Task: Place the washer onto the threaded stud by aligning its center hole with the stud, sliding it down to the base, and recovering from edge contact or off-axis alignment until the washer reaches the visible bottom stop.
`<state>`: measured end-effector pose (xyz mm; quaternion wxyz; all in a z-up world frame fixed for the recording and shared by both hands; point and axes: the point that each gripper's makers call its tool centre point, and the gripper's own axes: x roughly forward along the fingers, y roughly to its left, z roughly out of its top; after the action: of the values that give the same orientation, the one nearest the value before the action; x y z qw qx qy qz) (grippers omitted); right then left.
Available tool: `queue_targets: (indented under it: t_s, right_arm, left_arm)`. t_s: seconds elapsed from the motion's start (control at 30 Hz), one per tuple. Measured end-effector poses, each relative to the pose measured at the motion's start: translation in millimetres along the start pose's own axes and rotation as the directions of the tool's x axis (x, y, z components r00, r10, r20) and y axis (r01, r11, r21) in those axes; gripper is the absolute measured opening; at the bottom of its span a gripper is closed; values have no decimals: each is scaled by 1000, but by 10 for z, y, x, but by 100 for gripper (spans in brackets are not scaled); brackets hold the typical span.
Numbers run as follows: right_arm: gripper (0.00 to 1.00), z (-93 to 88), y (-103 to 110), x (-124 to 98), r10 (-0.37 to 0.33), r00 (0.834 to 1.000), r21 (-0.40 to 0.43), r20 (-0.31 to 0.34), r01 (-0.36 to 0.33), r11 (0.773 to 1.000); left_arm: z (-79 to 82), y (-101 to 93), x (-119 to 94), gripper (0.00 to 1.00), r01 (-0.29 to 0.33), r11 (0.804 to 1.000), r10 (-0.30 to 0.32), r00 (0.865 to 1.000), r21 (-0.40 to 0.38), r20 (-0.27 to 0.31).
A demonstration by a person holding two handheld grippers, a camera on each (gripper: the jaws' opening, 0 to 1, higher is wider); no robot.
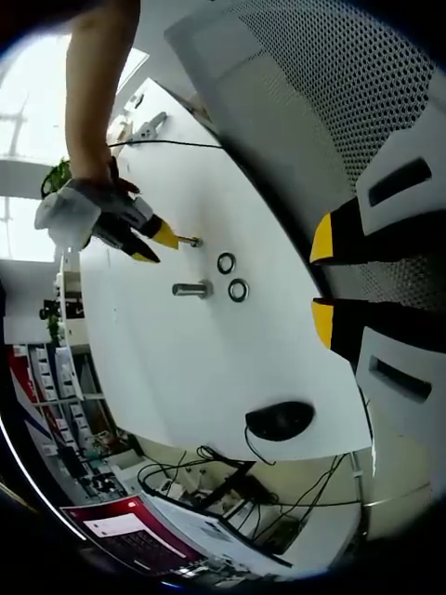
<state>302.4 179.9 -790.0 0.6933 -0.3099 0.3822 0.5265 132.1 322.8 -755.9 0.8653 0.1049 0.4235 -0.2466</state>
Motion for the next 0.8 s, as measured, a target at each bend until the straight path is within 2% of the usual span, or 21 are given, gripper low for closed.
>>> queue_targets:
  t_s: [0.37,0.6,0.8]
  right_arm:
    - [31,129,146,-111,4,997,24,76,-6,1000]
    - [31,98,283,-80,14,998,12,69,-15,1000]
    - [31,154,382,-82,30,998,-18,55,-29,999]
  left_arm:
    - [0,4,1,12,-2,1000,2,1000,-2,-1]
    - [-4,4,0,12,-2,1000,2,1000,-1,-1]
    - [11,-18,-10,12,-3,1000,3,1000,1,0]
